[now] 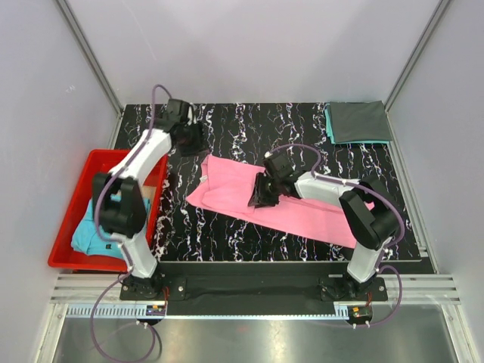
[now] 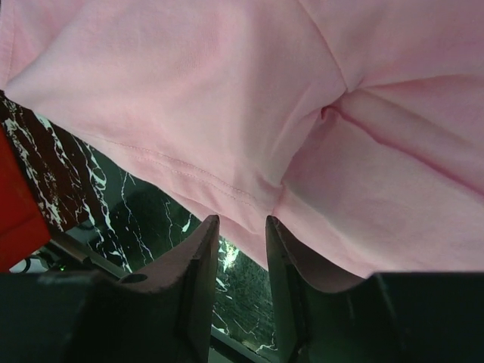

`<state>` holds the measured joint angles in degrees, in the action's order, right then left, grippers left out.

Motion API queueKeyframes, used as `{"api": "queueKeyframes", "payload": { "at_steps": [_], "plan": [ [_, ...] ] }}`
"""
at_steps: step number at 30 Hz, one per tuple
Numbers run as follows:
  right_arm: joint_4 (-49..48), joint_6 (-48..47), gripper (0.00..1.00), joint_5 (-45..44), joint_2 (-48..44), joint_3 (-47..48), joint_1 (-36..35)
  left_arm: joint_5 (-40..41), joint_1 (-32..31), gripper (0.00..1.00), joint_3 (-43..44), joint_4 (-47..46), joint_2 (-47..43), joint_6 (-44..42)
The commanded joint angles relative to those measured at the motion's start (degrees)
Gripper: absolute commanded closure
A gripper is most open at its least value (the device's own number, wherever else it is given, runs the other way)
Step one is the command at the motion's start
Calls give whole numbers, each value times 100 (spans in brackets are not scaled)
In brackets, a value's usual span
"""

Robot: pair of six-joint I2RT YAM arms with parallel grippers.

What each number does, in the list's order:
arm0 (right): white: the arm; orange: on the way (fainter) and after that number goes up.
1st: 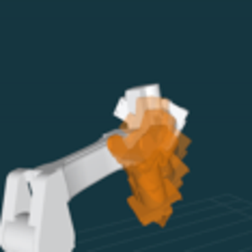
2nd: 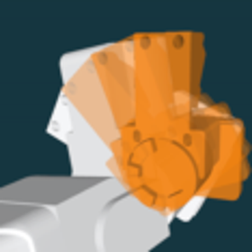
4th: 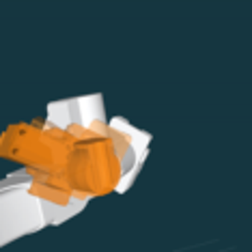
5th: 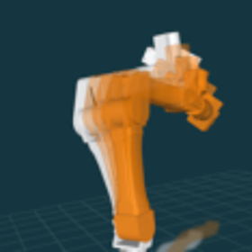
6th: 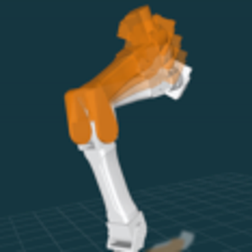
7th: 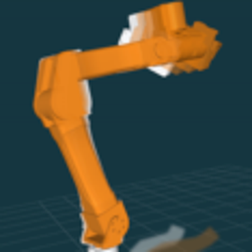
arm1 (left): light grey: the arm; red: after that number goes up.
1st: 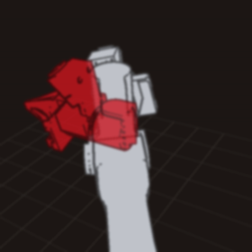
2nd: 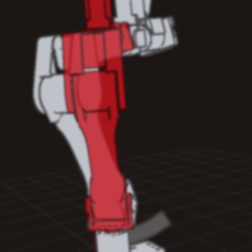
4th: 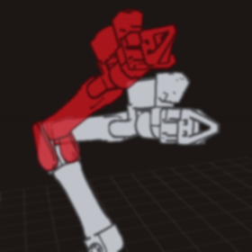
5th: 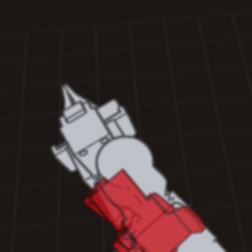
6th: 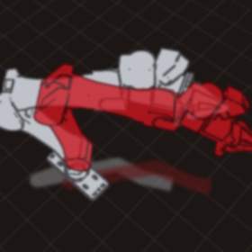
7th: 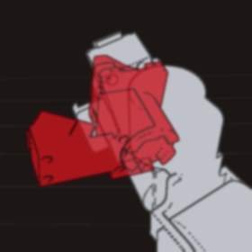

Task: Fold and stack the t-shirts
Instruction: Fold the tshirt

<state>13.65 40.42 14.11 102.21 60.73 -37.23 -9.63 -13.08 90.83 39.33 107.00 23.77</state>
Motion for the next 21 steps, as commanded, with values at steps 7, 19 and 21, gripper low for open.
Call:
{"api": "queueKeyframes", "payload": {
  "at_steps": [7, 19, 21],
  "plan": [
    [6, 413, 61, -567, 114, -35, -232, -793, 69, 47, -2717, -285, -1963, -83],
    [-55, 651, 63, -550, 273, -44, -249, -1156, 78, 46, -3774, -980, -2149, -65],
    [-90, 668, 66, -541, 273, -52, -249, -1138, 78, 46, -3722, -998, -2052, -162]
  ]
}}
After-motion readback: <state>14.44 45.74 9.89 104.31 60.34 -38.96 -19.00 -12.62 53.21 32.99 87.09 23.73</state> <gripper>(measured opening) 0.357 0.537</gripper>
